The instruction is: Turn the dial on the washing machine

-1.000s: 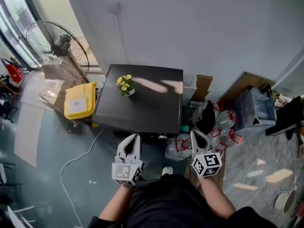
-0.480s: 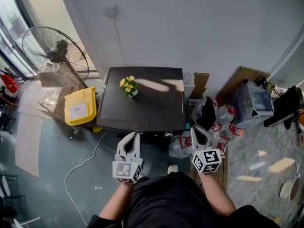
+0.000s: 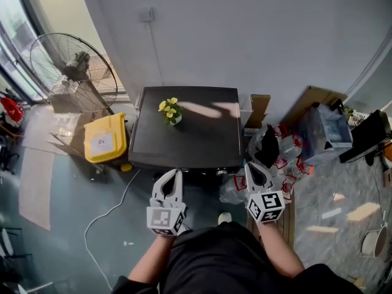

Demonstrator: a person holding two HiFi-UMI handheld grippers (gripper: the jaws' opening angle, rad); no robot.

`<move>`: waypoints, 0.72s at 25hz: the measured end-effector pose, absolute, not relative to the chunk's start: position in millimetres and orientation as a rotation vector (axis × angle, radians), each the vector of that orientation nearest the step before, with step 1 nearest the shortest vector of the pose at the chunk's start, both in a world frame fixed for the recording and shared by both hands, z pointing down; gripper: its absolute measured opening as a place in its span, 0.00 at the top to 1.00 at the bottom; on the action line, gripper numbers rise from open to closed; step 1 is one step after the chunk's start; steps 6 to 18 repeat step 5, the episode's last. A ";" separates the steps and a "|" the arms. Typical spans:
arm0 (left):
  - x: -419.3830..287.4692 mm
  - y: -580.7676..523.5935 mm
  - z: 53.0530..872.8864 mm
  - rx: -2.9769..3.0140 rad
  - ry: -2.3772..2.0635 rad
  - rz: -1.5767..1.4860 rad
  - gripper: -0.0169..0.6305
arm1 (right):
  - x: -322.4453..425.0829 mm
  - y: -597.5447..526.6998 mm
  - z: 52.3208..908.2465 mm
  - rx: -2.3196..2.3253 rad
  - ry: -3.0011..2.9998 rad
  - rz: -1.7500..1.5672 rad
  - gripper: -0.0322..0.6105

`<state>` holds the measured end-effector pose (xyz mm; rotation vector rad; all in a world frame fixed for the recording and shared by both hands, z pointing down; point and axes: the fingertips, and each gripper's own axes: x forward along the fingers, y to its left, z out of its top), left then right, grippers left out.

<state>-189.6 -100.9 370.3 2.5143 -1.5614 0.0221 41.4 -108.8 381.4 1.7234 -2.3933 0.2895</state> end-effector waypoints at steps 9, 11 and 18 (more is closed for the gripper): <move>-194.5 -103.3 370.7 2.524 -1.568 0.029 0.96 | 35.8 -109.5 380.5 1.726 -2.401 0.277 0.95; -194.5 -103.3 370.7 2.524 -1.568 0.029 0.96 | 35.8 -109.5 380.5 1.726 -2.401 0.277 0.95; -194.5 -103.3 370.7 2.524 -1.568 0.029 0.96 | 35.8 -109.5 380.5 1.726 -2.401 0.277 0.95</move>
